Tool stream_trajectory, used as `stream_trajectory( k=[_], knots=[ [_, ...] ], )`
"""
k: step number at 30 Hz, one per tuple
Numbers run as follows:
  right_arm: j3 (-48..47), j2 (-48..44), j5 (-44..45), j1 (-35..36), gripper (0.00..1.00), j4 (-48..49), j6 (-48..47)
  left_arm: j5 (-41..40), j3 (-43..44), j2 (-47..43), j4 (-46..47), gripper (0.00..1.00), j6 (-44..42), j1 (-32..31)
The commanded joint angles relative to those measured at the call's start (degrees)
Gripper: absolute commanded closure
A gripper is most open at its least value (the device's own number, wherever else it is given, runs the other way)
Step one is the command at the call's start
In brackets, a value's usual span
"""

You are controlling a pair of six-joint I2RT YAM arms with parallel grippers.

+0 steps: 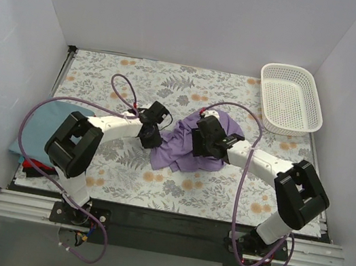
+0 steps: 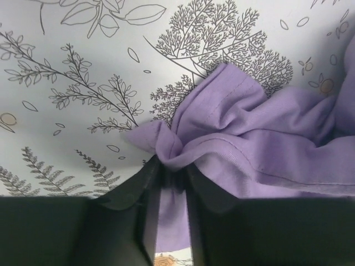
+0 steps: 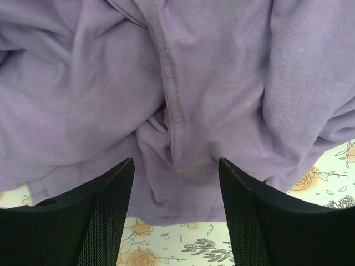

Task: Fold and stack the t-shirts
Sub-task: Flatten the tshirt out

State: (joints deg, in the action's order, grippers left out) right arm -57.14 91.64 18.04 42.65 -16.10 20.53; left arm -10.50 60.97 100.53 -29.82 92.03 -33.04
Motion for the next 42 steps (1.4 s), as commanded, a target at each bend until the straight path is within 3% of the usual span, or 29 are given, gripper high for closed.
stream_trajectory(
  k=[1, 2, 3, 7, 11, 17, 23, 33, 42],
  knots=[
    [-2.4, 1.9, 6.6, 0.6, 0.32, 0.1, -0.5, -2.7, 1.8, -0.2, -1.4, 0.82, -0.1, 0.9],
    [-2.4, 2.7, 7.3, 0.6, 0.34, 0.0, -0.5, -2.7, 1.9, -0.2, -1.5, 0.86, -0.2, 1.4],
    [-2.3, 3.0, 7.9, 0.6, 0.35, -0.1, -0.6, -2.7, 1.8, -0.6, -1.9, 0.99, -0.3, 1.7],
    [-2.4, 4.7, 11.1, 0.6, 0.49, -0.6, -0.6, -2.5, 2.0, -2.5, -2.3, 1.0, -1.5, 3.3],
    [-3.2, 3.0, 14.9, 0.6, 0.79, -2.7, -0.8, -2.7, 3.1, -5.7, -3.6, 1.0, -3.1, 5.8],
    [-5.8, -6.2, 19.7, 0.5, 0.95, -6.9, -2.7, -5.1, 7.1, -10.3, -7.2, 1.0, -5.9, 9.1],
    [-12.1, -15.9, 22.5, 0.1, 0.99, -13.0, -5.1, -7.9, 11.9, -17.6, -10.2, 1.0, -8.2, 13.4],
    [-24.0, -31.4, 23.5, 0.1, 0.99, -20.1, -9.7, -12.4, 21.8, -31.0, -15.3, 1.0, -10.6, 15.1],
    [-36.9, -34.8, 28.5, 0.1, 0.99, -22.5, -11.7, -15.9, 29.7, -39.5, -21.2, 1.0, -10.6, 15.2]
  ],
)
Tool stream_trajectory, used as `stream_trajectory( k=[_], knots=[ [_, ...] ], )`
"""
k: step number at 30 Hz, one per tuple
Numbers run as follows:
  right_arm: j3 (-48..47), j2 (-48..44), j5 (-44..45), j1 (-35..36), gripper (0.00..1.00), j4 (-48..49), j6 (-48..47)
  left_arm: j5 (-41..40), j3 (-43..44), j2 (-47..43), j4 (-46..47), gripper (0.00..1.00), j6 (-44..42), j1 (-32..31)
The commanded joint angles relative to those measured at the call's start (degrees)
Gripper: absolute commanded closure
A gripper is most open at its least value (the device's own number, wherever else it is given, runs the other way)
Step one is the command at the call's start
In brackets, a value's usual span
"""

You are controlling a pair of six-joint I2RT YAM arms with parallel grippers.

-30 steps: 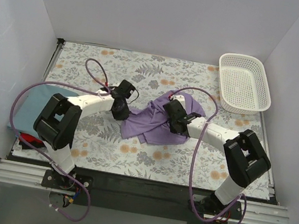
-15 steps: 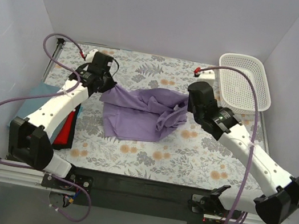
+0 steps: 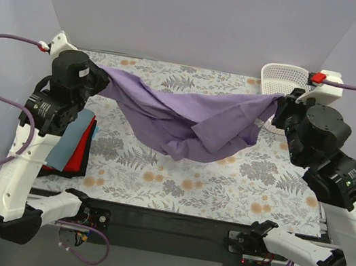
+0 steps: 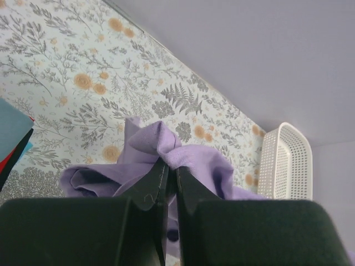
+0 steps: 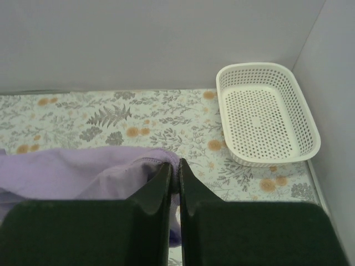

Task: Fold and stack the t-shirts
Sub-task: Flatten the tshirt out

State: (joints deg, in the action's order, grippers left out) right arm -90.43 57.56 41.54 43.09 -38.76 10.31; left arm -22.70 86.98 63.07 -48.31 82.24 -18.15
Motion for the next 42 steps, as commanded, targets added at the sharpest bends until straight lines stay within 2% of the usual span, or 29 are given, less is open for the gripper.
stream_trajectory(
  k=[1, 6, 10, 12, 13, 14, 15, 16, 17, 18, 19, 20, 21, 23, 24, 26, 28, 30, 31, 32, 33, 34, 36, 39, 42],
  knots=[
    [-4.5, -0.7, 5.4, -0.4, 0.99, 0.3, -1.7, -3.9, 4.7, -2.3, -3.3, 1.0, -0.9, 0.3],
    [-7.8, -0.4, 9.1, -0.4, 0.99, 2.7, -4.3, -2.4, 7.9, -3.3, -5.9, 1.0, -0.1, 0.3],
    [-4.0, 4.3, 9.4, -0.7, 0.99, 10.4, -7.9, 1.0, 1.3, -0.1, -3.6, 1.0, 1.9, 0.3],
    [-1.5, 9.1, 1.8, -7.5, 0.99, 14.4, -7.4, 3.4, -0.7, 6.3, -0.3, 1.0, 2.4, 0.7],
    [-0.4, 13.2, -8.2, -14.6, 0.99, 15.0, -4.4, 3.8, -2.1, 8.1, 1.3, 1.0, 2.4, 1.6],
    [0.1, 18.0, -17.8, -18.2, 0.99, 17.3, -3.3, 6.4, -2.6, 12.8, 4.7, 1.0, 2.4, 2.8],
    [-0.3, 21.1, -20.7, -22.6, 0.99, 18.7, -2.8, 9.6, -3.2, 15.5, 8.9, 1.0, 2.0, 5.9],
    [-3.8, 28.2, -23.3, -25.3, 0.96, 20.2, -2.8, 14.7, -1.6, 22.6, 11.9, 0.99, 2.0, 9.1],
    [-7.0, 36.1, -26.2, -26.4, 0.87, 19.1, -2.6, 21.4, 0.0, 30.1, 13.2, 0.9, 1.4, 10.3],
    [-13.0, 43.4, -29.4, -28.0, 0.58, 16.6, -1.9, 26.2, 4.6, 36.9, 14.1, 0.67, 0.5, 12.2],
    [-17.3, 46.6, -30.6, -28.9, 0.44, 13.7, -1.6, 26.7, 7.0, 39.0, 12.9, 0.54, 0.6, 13.4],
    [-24.3, 50.9, -31.9, -28.9, 0.39, 8.9, -1.3, 26.8, 8.8, 39.8, 12.8, 0.47, 0.6, 13.7],
    [-25.9, 51.5, -32.3, -28.9, 0.34, 7.9, -1.3, 26.8, 8.4, 39.8, 13.1, 0.43, 0.6, 13.8],
    [-24.5, 50.3, -33.0, -28.9, 0.2, 8.1, -0.9, 26.5, 6.1, 36.5, 14.2, 0.4, 0.6, 13.8],
    [-21.3, 47.9, -32.1, -28.9, 0.19, 7.9, 0.0, 25.3, 2.6, 33.6, 14.2, 0.4, 1.3, 13.8],
    [-16.2, 44.4, -31.0, -29.0, 0.18, 7.9, 1.5, 23.4, -1.4, 30.9, 12.0, 0.4, 2.1, 13.8],
    [-5.9, 37.5, -30.0, -29.0, 0.18, 8.0, 4.3, 20.4, -9.9, 27.3, 10.9, 0.41, 4.9, 13.8],
    [2.1, 29.3, -30.8, -29.0, 0.18, 10.0, 5.4, 17.8, -17.0, 20.8, 11.4, 0.52, 6.7, 13.4],
    [11.1, 26.4, -30.6, -28.9, 0.18, 11.5, 6.5, 17.1, -22.8, 18.9, 11.8, 0.53, 8.3, 13.0],
    [15.0, 23.6, -30.5, -29.0, 0.19, 13.7, 7.1, 16.0, -25.8, 15.6, 12.3, 0.55, 9.1, 12.5],
    [19.2, 21.0, -30.6, -29.1, 0.19, 14.7, 7.5, 15.2, -27.9, 14.7, 12.4, 0.57, 9.7, 12.2],
    [24.6, 16.4, -30.9, -29.1, 0.19, 15.1, 8.0, 14.3, -31.3, 13.8, 12.3, 0.63, 10.3, 11.7],
    [30.6, 10.2, -31.4, -29.2, 0.19, 16.0, 8.9, 9.2, -34.9, 13.2, 10.9, 0.67, 14.9, 9.6],
    [34.1, 7.9, -32.7, -29.3, 0.2, 16.0, 9.1, 8.2, -37.0, 14.7, 11.7, 0.69, 16.8, 9.6],
    [36.9, 7.0, -32.3, -29.3, 0.2, 15.9, 9.0, 7.2, -35.4, 19.3, 12.3, 0.69, 17.9, 9.6]
  ],
)
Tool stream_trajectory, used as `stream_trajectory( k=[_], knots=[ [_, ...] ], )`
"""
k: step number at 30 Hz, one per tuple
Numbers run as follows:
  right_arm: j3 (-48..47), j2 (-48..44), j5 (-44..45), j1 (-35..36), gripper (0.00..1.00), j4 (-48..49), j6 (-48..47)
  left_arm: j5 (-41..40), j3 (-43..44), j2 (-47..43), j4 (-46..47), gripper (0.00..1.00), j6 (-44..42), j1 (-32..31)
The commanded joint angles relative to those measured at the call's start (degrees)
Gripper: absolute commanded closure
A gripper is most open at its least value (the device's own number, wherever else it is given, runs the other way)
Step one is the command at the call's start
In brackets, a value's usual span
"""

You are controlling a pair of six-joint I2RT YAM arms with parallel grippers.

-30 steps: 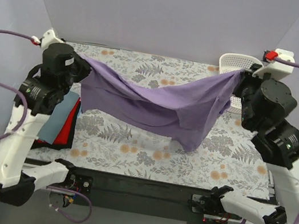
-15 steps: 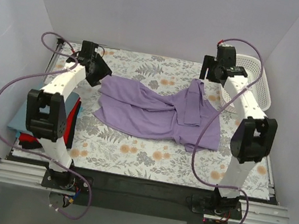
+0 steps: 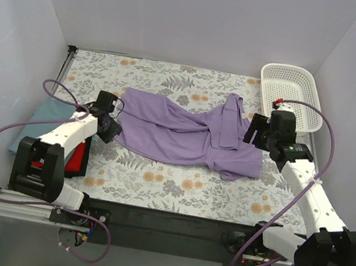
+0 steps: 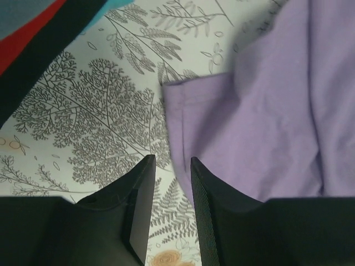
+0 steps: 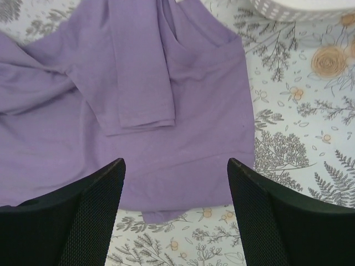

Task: Fold and stack the t-shirts
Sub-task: Flatten the tshirt out

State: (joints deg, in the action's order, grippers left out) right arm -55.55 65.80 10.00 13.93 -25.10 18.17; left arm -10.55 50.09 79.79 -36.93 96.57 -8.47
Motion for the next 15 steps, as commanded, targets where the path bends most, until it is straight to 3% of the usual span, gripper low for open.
stream_trajectory(
  k=[1, 15],
  knots=[
    [2.5, -1.1, -0.9, -0.1, 0.2, 2.3, 1.2, -5.4, 2.3, 4.0, 0.5, 0.7, 3.8, -0.1],
    [6.0, -0.6, -3.1, -2.5, 0.19, 3.3, 0.5, -9.0, 9.9, 15.9, -2.4, 0.68, 8.5, -0.1]
  ],
)
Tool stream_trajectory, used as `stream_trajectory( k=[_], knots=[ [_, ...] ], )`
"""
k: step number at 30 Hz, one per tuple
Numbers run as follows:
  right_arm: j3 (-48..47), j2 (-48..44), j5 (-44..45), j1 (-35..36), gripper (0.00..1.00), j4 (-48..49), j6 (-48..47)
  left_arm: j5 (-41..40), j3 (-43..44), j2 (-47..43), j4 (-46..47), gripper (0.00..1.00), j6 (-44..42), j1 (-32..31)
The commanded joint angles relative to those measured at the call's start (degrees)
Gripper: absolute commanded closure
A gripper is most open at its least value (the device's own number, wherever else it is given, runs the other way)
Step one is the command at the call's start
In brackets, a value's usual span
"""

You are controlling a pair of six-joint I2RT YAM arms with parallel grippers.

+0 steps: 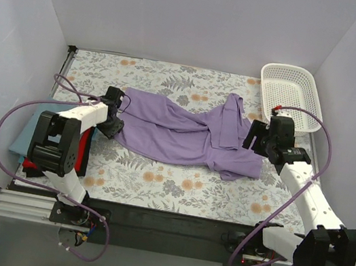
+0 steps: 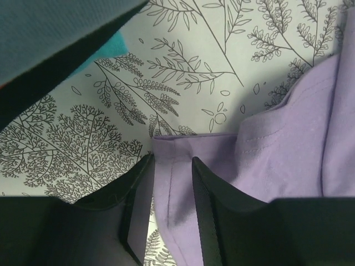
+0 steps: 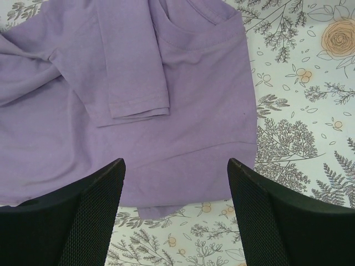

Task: Fold and stack the t-shirts
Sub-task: Flatten the tshirt out

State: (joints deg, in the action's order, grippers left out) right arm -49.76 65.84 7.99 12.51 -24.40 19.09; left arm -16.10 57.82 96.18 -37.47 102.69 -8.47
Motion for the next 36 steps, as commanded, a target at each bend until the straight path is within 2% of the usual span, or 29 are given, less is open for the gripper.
stream_trajectory(
  k=[1, 6, 15, 20, 22, 24, 31, 36],
  knots=[
    [0.4, -0.6, -1.3, -1.3, 0.19, 2.8, -0.5, -3.7, 1.7, -0.7, -1.6, 0.67, 2.8, -0.1],
    [0.5, 0.6, -3.1, -2.9, 0.19, 3.4, -0.6, -4.6, 2.0, 0.1, -1.6, 0.63, 3.0, -0.1],
    [2.1, 1.7, -9.8, -7.0, 0.18, 5.1, -0.3, -3.7, 0.6, 1.5, -1.4, 0.68, 2.9, -0.1],
    [3.2, 2.7, -12.6, -8.8, 0.18, 6.1, 0.2, -3.1, 0.4, 1.8, -1.3, 0.74, 2.0, 0.0],
    [3.9, 3.1, -13.7, -9.5, 0.18, 6.5, 0.3, -3.6, 0.4, 0.9, -2.1, 0.88, 1.5, 0.1],
    [4.3, 3.9, -14.8, -10.5, 0.18, 7.1, 0.4, -3.4, 0.2, -1.7, -2.2, 1.0, 0.7, 1.0],
    [6.6, 6.8, -15.9, -12.0, 0.19, 8.7, 1.0, -3.6, -2.1, -12.6, -4.2, 1.0, -3.5, 4.1],
    [9.0, 6.4, -12.1, -13.6, 0.2, 8.7, 2.4, -3.9, -3.2, -21.3, -5.0, 1.0, -5.9, 6.0]
  ],
)
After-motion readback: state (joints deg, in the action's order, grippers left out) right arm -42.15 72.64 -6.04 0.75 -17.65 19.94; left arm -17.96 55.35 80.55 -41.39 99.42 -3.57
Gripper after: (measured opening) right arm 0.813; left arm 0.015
